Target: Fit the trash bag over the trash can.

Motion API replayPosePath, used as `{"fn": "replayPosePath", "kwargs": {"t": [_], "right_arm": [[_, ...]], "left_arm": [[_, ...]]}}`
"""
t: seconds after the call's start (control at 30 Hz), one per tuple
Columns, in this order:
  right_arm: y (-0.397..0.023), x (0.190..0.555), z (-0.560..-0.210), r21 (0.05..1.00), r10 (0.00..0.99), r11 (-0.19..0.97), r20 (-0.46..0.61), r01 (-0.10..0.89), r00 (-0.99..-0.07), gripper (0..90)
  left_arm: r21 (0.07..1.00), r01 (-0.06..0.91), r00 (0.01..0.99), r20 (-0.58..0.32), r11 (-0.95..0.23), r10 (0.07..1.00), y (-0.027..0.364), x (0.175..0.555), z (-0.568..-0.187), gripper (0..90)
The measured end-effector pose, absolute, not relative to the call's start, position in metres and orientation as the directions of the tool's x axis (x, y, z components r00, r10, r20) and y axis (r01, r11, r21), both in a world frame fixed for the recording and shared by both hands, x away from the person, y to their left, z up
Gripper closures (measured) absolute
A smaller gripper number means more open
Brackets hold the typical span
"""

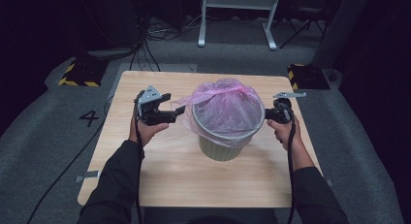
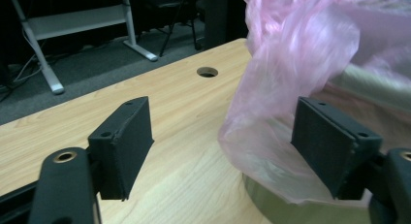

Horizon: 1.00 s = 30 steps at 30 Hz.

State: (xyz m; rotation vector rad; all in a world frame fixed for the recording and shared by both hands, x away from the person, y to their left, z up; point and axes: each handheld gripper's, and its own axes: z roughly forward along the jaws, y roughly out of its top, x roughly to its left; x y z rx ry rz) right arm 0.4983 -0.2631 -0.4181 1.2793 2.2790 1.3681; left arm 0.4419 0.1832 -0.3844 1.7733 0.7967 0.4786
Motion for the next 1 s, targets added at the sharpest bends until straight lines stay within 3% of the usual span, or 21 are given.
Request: {"fn": "replayPosePath", "kwargs": {"t": [0.13,0.3,0.37,0.4,0.43,0.47,0.6,0.73,1.0], "right_arm": [[-0.272,0.495,-0.418,0.804,0.745,0.195,0.252,0.562,-0.618,85.7],[-0.295,0.483,-0.403,0.861,0.735,0.186,0.198,0.474,-0.648,50.4],[-0.300,0.480,-0.398,0.870,0.739,0.178,0.190,0.459,-0.647,47.0],[-0.312,0.473,-0.388,0.893,0.745,0.158,0.172,0.421,-0.644,37.1],[-0.312,0.473,-0.388,0.893,0.745,0.158,0.172,0.421,-0.644,37.1],[-0.321,0.468,-0.379,0.907,0.747,0.152,0.155,0.393,-0.647,31.7],[-0.328,0.456,-0.354,0.933,0.729,0.170,0.098,0.318,-0.678,27.2],[-0.320,0.450,-0.334,0.942,0.704,0.206,0.045,0.264,-0.709,27.1],[-0.257,0.456,-0.298,0.919,0.595,0.367,-0.112,0.145,-0.796,27.5]], "left_arm": [[0.944,0.274,0.720,-0.075,-0.183,0.690,0.190,0.431,-0.386,21.5],[0.939,0.275,0.730,-0.065,-0.205,0.680,0.190,0.422,-0.391,21.9],[0.940,0.274,0.731,-0.065,-0.204,0.679,0.191,0.422,-0.391,23.6],[0.944,0.269,0.724,-0.069,-0.190,0.687,0.192,0.423,-0.391,29.2],[0.944,0.269,0.724,-0.069,-0.190,0.687,0.192,0.423,-0.391,30.4],[0.944,0.270,0.726,-0.068,-0.191,0.684,0.192,0.424,-0.391,31.7],[0.946,0.274,0.738,-0.089,-0.176,0.669,0.193,0.430,-0.391,40.4],[0.942,0.280,0.739,-0.087,-0.186,0.669,0.190,0.433,-0.392,40.3],[0.935,0.283,0.742,-0.074,-0.212,0.666,0.181,0.443,-0.391,42.0]]}}
